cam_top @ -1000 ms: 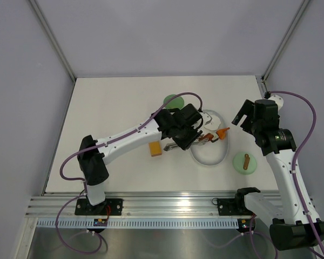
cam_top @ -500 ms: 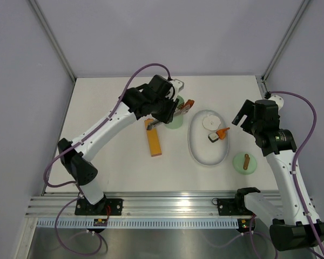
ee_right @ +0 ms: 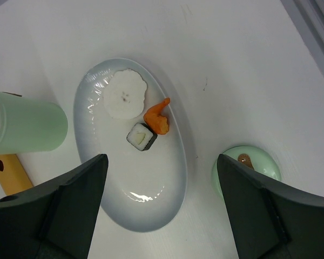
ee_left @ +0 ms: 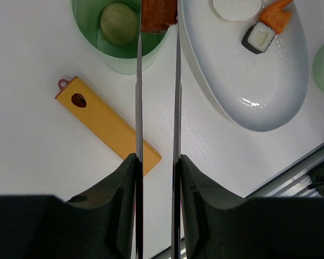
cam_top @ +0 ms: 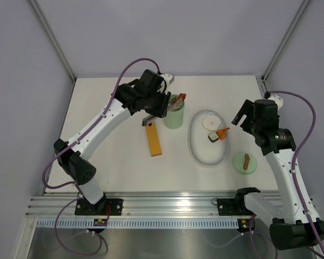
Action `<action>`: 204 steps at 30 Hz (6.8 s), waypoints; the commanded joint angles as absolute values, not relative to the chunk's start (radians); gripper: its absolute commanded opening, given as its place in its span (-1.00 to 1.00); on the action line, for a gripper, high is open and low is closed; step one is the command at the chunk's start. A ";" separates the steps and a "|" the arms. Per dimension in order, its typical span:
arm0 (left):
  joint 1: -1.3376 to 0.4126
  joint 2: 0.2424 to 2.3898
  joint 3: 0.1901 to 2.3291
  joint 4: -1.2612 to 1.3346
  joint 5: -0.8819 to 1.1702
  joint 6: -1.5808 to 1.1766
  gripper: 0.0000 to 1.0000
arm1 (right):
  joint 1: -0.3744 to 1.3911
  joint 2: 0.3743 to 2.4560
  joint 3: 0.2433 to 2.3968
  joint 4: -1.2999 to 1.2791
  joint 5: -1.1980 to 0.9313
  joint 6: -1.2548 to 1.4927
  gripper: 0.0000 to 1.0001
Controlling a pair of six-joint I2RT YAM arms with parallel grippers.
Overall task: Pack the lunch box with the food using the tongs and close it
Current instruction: Place the fake food in the packing box, then pick up the fake food from the plate, then place the fake food in the packing box.
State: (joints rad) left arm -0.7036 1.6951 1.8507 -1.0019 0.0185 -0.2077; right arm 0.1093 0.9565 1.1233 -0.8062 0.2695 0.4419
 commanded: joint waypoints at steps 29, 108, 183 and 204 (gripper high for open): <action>-0.683 1.632 1.793 -0.899 -0.052 -0.258 0.00 | 0.106 0.950 1.124 -0.782 0.258 0.440 0.80; -0.847 2.011 1.626 -0.420 0.232 -0.930 0.05 | 0.106 0.867 1.163 -0.862 0.385 0.437 0.82; -0.838 1.850 1.887 -0.854 0.158 -0.321 -1.00 | 0.106 0.890 1.141 -0.833 0.342 0.443 0.81; -0.862 1.635 2.036 -1.066 -0.256 -0.026 -1.00 | 0.106 0.884 1.143 -0.834 0.322 0.454 0.80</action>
